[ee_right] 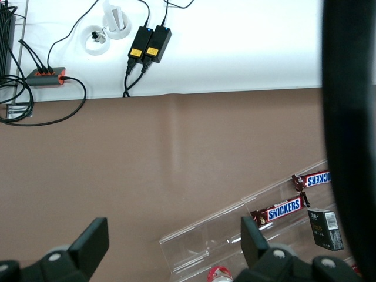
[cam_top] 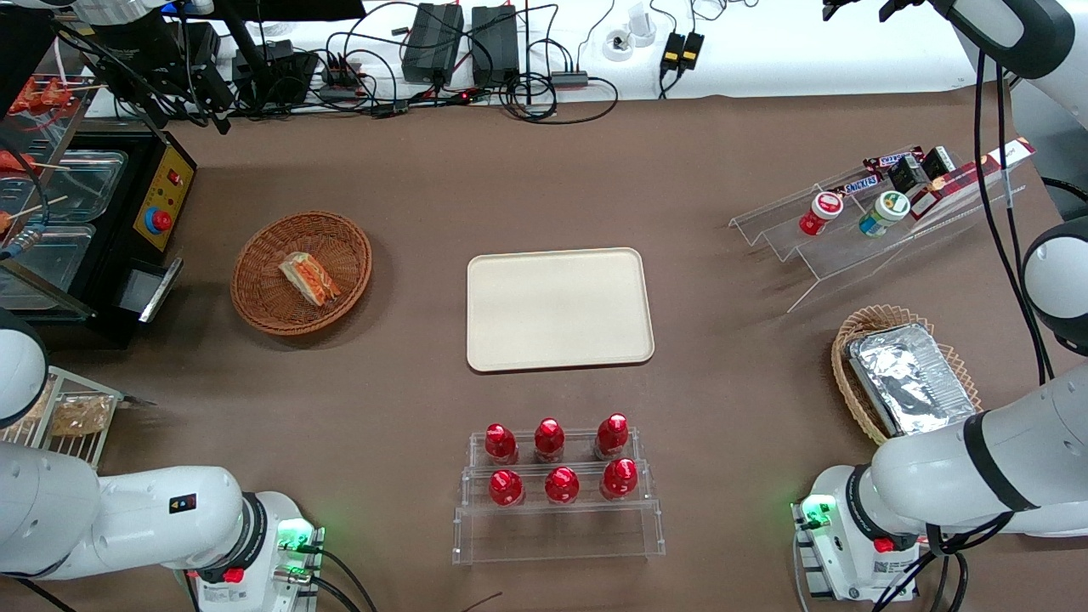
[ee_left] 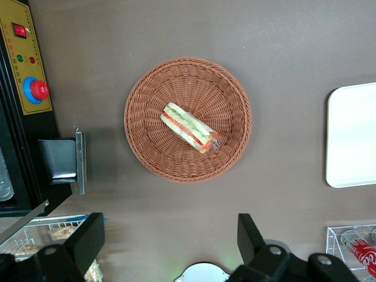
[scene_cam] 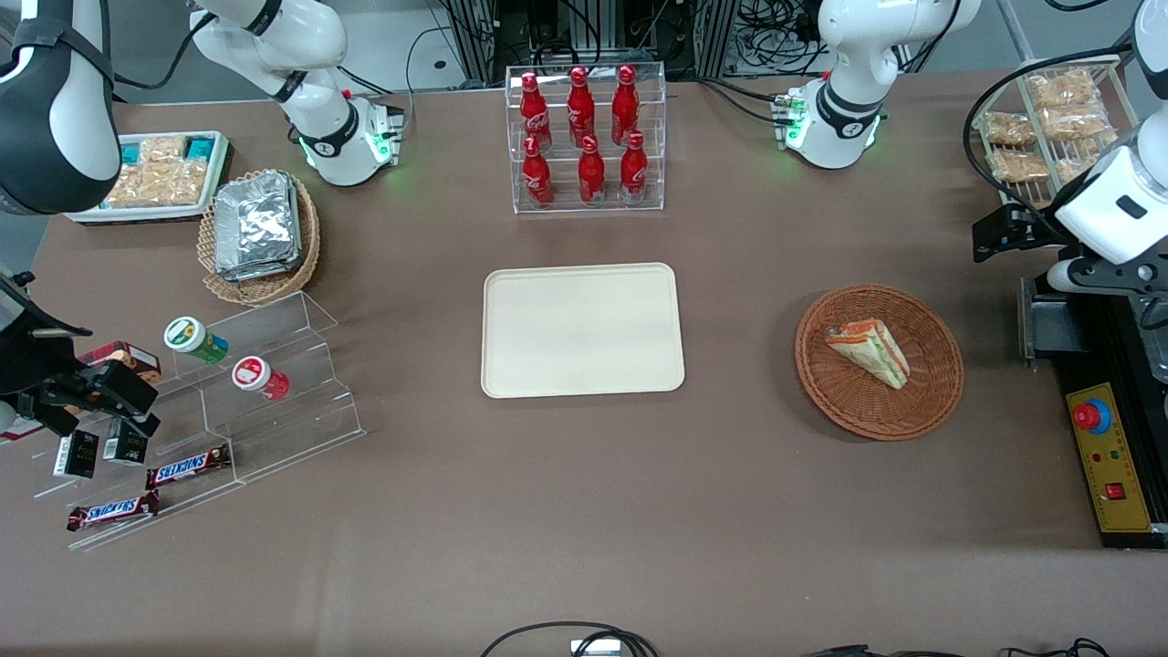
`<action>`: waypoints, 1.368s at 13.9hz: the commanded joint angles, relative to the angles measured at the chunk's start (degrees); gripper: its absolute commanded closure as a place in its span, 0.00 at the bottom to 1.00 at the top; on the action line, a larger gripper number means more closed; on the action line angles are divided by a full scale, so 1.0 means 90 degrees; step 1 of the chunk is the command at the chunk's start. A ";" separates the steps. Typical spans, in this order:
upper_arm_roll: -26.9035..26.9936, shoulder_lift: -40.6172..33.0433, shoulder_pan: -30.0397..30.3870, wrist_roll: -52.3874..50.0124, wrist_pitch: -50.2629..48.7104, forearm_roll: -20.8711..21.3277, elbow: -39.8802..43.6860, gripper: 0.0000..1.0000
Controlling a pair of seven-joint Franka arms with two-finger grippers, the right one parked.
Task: Place sandwich from basket to tray
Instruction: 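Move the left gripper over the wrapped sandwich in the wicker basket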
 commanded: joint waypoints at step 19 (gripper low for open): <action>0.0391 0.0024 -0.0052 -0.2399 0.3248 0.0023 -0.3505 0.00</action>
